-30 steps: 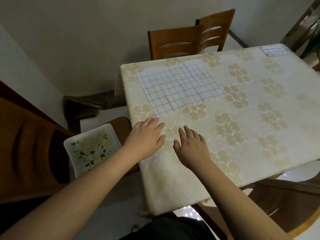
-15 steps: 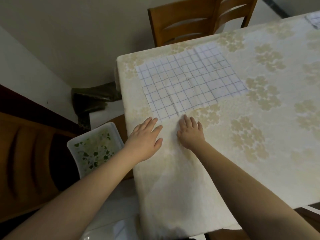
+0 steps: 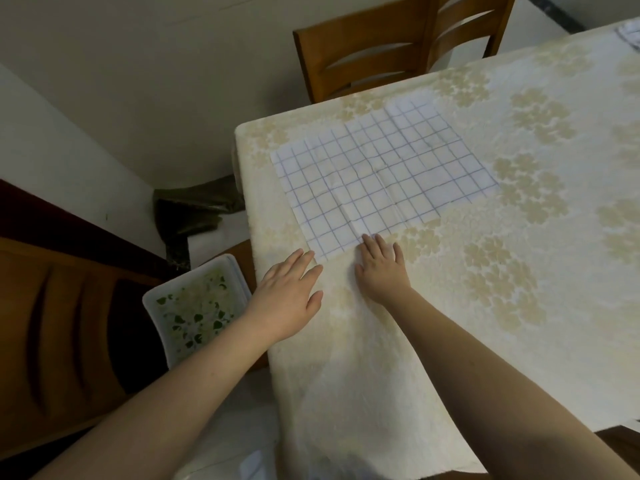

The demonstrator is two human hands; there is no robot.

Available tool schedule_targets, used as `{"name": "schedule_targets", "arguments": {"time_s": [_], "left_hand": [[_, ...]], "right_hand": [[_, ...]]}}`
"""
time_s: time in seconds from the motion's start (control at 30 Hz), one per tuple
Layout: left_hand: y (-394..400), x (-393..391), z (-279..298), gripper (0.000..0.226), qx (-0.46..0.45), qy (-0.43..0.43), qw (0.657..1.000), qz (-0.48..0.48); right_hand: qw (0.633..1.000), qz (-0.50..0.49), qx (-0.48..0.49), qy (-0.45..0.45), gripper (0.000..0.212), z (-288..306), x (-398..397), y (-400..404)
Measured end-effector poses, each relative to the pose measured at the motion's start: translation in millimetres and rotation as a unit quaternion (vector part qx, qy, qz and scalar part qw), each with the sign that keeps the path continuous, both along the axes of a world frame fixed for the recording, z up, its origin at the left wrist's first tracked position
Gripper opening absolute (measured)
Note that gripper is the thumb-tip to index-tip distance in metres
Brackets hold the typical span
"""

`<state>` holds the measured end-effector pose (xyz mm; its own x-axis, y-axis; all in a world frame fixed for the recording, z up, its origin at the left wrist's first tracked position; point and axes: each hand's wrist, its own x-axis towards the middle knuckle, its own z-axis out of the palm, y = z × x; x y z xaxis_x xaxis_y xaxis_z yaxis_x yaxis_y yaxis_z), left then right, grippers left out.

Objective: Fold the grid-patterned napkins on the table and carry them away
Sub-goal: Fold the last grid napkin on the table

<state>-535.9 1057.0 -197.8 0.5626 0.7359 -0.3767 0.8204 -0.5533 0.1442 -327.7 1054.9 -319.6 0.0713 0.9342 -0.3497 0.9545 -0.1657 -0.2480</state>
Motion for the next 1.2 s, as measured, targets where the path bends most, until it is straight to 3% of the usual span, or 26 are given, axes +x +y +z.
{"name": "schedule_targets", "arguments": {"time_s": [0.33, 0.47, 0.7, 0.77, 0.9, 1.03, 1.2], "left_hand": [[-50.7, -9.9, -20.2, 0.056, -0.039, -0.002, 0.994, -0.100], [-75.3, -25.3, -32.8, 0.055, -0.063, -0.002, 0.985, -0.158], [-106.3, -59.6, -42.7, 0.056, -0.075, -0.013, 0.965, -0.250], [-108.3, -65.5, -44.5, 0.056, -0.074, -0.016, 0.959, -0.273], [-104.4, -68.4, -54.0, 0.056, -0.070, -0.009, 0.949, -0.307], [-83.8, -64.4, -67.7, 0.057, -0.042, 0.012, 0.947, -0.317], [-52.9, -57.5, -86.4, 0.059, 0.063, 0.071, 0.938, -0.333]], "right_hand": [[1.000, -0.004, 0.028, -0.013, 0.063, 0.4, 1.1, -141.3], [0.998, -0.036, 0.020, -0.042, 0.058, 0.3, -10.7, -201.7], [0.993, -0.086, -0.026, -0.071, 0.075, 16.9, -34.2, -283.5], [0.990, -0.105, -0.043, -0.085, 0.066, 20.6, -37.6, -300.4], [0.977, -0.177, -0.062, -0.099, 0.051, 30.5, -53.1, -310.7], [0.962, -0.253, -0.012, -0.096, 0.050, 40.9, -83.5, -287.7], [0.977, -0.207, 0.020, -0.049, 0.057, 33.4, -132.3, -252.1]]}}
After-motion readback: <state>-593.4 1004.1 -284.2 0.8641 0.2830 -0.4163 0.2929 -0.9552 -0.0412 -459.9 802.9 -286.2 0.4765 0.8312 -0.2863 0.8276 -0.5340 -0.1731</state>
